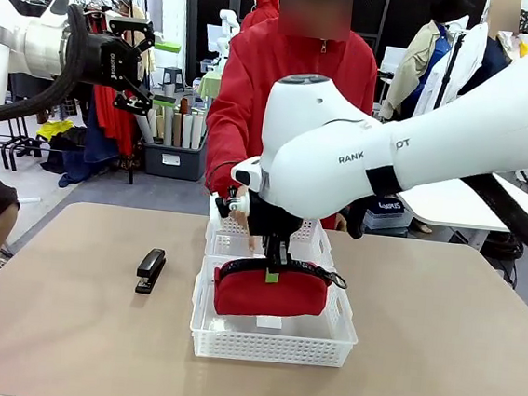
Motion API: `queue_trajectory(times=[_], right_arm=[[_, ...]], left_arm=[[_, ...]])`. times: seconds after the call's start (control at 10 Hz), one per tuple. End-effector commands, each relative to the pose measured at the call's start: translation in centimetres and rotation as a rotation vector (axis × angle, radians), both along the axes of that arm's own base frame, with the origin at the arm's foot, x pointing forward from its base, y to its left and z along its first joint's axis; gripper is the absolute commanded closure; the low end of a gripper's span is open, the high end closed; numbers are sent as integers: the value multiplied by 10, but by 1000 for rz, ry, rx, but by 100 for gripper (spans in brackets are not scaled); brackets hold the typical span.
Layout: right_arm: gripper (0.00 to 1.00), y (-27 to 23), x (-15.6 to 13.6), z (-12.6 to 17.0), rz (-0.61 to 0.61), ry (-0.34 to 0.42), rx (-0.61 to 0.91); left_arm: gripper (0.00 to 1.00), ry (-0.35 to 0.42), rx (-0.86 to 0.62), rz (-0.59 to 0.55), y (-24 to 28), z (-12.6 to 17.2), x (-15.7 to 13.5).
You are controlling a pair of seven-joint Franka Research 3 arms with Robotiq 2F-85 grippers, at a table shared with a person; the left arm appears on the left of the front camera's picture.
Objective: Distribute items into two baskets.
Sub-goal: Place the picked Pencil pouch into the Organizing basket as instructed by the person.
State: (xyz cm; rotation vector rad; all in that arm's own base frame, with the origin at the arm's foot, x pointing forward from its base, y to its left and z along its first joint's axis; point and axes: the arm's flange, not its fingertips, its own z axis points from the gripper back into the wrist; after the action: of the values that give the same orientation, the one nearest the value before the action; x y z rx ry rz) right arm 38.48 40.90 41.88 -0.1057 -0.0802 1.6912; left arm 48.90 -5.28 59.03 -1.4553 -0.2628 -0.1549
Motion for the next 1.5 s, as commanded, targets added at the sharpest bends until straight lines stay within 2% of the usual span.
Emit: queue_trajectory(times=[0.0,0.9,1.0,1.4], right_arm=[[100,13,6,-11,-18,-26,-1],[100,21,5,-45,-22,15,-21],[91,22,5,-47,-24,23,-26],[17,19,6,-45,-26,36,-27]], left_arm=[[0,-5,-2,-2,0,3,-1],[0,-5,-2,-2,0,3,-1],[0,-5,-2,-2,0,3,-1],[0,-5,-2,-2,0,3,-1]])
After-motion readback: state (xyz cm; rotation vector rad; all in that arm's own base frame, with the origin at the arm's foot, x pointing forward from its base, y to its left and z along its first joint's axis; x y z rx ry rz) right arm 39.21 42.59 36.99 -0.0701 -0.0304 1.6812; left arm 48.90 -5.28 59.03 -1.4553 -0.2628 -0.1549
